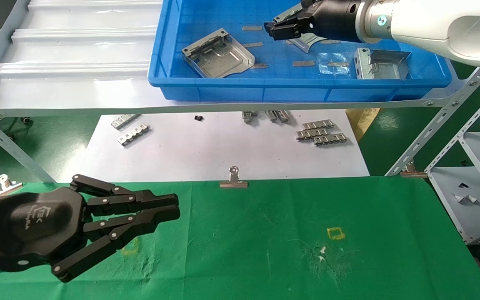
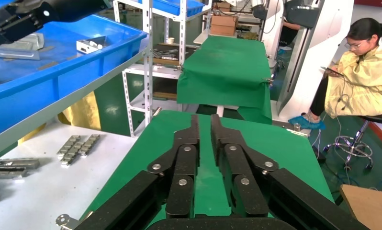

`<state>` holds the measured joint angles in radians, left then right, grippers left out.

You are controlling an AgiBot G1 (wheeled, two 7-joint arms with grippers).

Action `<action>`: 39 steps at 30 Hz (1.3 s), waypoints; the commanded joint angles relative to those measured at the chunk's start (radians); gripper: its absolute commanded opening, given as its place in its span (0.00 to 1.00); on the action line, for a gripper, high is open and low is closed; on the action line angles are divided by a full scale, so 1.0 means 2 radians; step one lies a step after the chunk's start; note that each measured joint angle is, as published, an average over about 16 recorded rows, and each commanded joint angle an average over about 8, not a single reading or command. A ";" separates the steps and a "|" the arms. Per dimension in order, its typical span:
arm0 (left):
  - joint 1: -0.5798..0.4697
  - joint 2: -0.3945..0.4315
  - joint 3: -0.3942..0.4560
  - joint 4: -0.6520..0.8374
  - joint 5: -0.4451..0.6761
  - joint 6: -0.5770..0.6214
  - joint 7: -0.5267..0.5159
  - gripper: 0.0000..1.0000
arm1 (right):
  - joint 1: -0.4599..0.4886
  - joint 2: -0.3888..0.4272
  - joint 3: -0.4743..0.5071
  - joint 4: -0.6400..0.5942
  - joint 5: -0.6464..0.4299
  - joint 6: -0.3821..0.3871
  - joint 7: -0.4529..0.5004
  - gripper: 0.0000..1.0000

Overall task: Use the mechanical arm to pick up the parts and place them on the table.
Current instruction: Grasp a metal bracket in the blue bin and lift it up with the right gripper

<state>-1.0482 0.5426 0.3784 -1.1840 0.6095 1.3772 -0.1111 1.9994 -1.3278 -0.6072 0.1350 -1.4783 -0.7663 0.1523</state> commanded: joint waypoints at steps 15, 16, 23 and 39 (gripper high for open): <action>0.000 0.000 0.000 0.000 0.000 0.000 0.000 1.00 | -0.014 -0.013 -0.015 -0.014 -0.002 0.040 0.021 0.00; 0.000 0.000 0.000 0.000 0.000 0.000 0.000 1.00 | -0.014 -0.013 -0.015 -0.014 -0.001 0.041 0.022 0.00; 0.000 0.000 0.000 0.000 0.000 0.000 0.000 1.00 | -0.016 -0.012 -0.020 -0.013 0.002 0.046 0.029 0.00; 0.000 0.000 0.000 0.000 0.000 0.000 0.000 1.00 | -0.017 -0.012 -0.036 -0.011 0.000 0.043 0.029 0.00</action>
<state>-1.0482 0.5426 0.3784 -1.1840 0.6095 1.3772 -0.1111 1.9662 -1.3511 -0.6777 0.1156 -1.4757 -0.6804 0.2098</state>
